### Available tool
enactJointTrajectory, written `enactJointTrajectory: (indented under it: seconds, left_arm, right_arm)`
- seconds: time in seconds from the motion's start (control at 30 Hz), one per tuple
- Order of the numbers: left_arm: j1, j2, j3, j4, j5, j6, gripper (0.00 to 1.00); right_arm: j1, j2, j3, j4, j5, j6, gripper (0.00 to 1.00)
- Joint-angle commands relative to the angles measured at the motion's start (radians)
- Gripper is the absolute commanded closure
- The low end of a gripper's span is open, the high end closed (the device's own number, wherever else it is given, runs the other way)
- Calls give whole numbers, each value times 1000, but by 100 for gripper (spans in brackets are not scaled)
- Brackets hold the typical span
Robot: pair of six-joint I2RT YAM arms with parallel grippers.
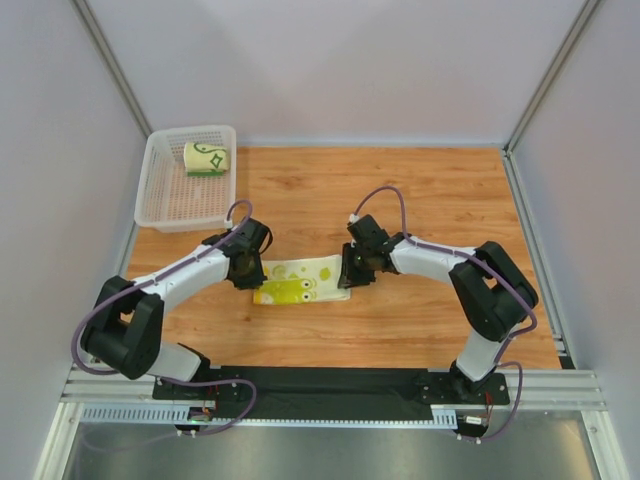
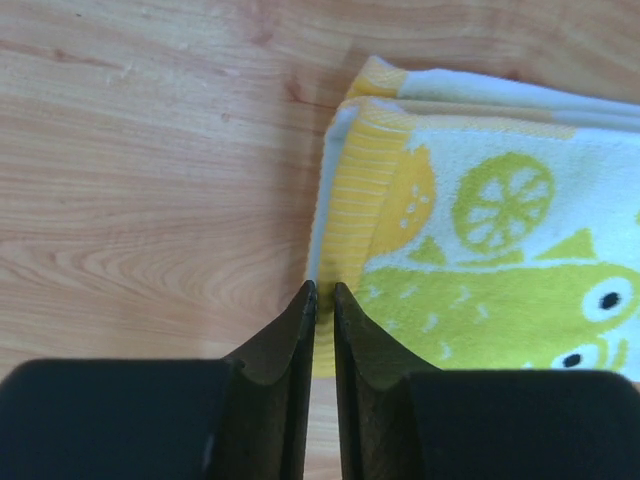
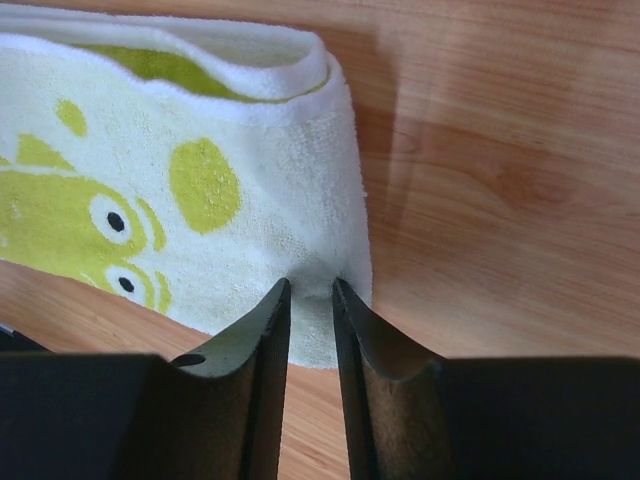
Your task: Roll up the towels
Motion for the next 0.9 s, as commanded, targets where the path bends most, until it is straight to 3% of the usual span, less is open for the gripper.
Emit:
enactJointTrajectory:
  seconds: [0.0,0.03,0.07,0.17,0.4,0.53,0.77,0.87]
  left_arm:
    - [2,19,-20,-18,-50,-23,79]
    - [0,26,-23,-14,-50,-21,73]
    - [0,33,-25,-14,-50,-21,62]
    - [-12,36,-5,-29,-58,-8,52]
    - [-124,1,164,-264,-239,-64,51]
    - [-194,-34,220,-341,-257,-118,52]
    - [-222,-88,107,-117,-51,-138,55]
    - [-222,-54,63,-29,-23,-162,56]
  right_arm:
    - [4,30,-31,-124,36,-30,73]
    - [4,23,-18,-145,33,-48,72]
    - [3,4,-9,-162,40,-58,71]
    - [4,-48,25,-223,65,-87,68]
    - [3,-119,188,-344,46,-182,64]
    - [-13,-102,261,-365,-36,-199,64]
    - [-135,13,274,-260,-230,-191,71]
    - [-192,64,262,-214,-283,-162,76]
